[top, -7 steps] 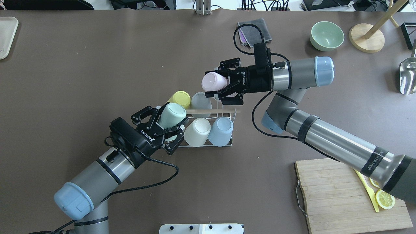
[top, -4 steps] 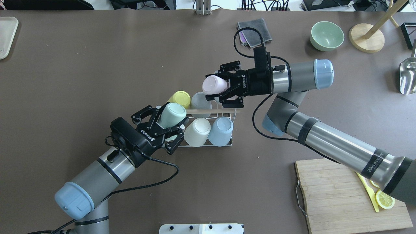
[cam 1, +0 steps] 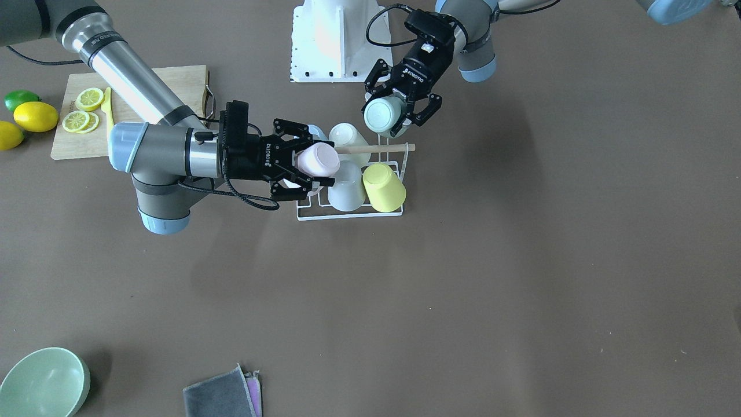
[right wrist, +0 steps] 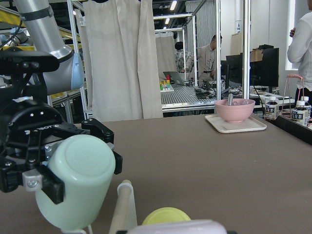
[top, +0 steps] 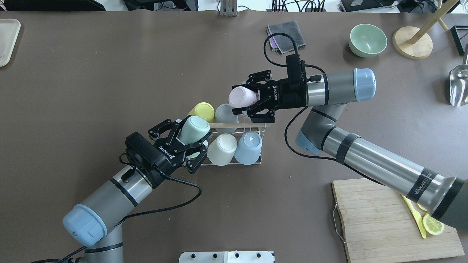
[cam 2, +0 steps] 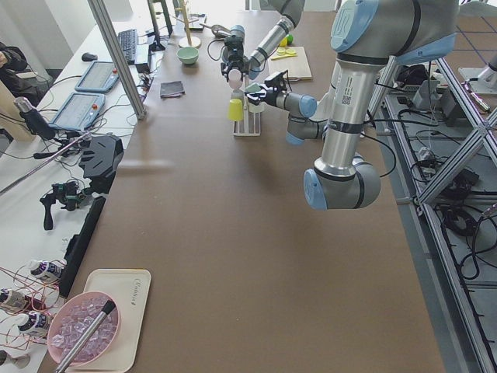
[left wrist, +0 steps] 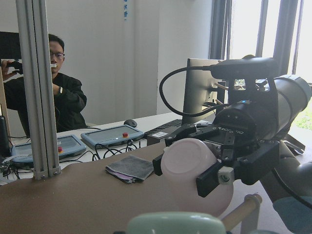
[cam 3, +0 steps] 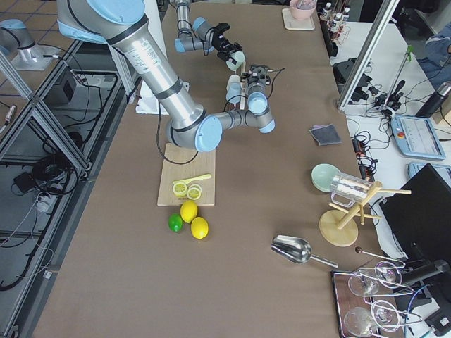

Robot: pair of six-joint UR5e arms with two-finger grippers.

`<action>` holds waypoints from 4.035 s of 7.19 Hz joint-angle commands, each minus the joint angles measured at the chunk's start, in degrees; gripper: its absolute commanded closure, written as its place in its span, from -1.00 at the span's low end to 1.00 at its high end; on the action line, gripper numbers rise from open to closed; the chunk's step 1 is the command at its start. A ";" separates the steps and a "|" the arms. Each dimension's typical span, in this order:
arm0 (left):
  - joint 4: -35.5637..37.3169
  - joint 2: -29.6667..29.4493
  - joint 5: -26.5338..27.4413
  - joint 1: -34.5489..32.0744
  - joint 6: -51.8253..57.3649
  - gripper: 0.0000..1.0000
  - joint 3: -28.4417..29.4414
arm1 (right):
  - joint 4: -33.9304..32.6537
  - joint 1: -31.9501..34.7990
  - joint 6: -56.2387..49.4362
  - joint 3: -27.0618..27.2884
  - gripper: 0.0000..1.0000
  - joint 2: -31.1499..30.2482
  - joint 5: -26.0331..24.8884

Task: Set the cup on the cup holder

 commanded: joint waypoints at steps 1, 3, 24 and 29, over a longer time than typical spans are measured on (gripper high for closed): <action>-0.01 -0.07 -0.06 -0.57 -0.07 1.00 -0.32 | 0.22 0.08 -0.17 0.00 -0.23 -0.15 0.00; -0.01 -0.34 -0.24 -0.84 -0.07 1.00 -0.50 | 0.22 0.52 0.09 -0.09 -0.99 -0.32 0.00; -7.65 -1.13 -0.06 0.30 2.04 -0.96 6.45 | -87.37 16.08 -0.09 8.96 -0.99 -3.31 -4.52; -5.30 -1.04 -1.98 -5.56 1.95 -0.95 1.10 | -103.68 24.32 0.88 24.65 -0.99 -15.77 6.22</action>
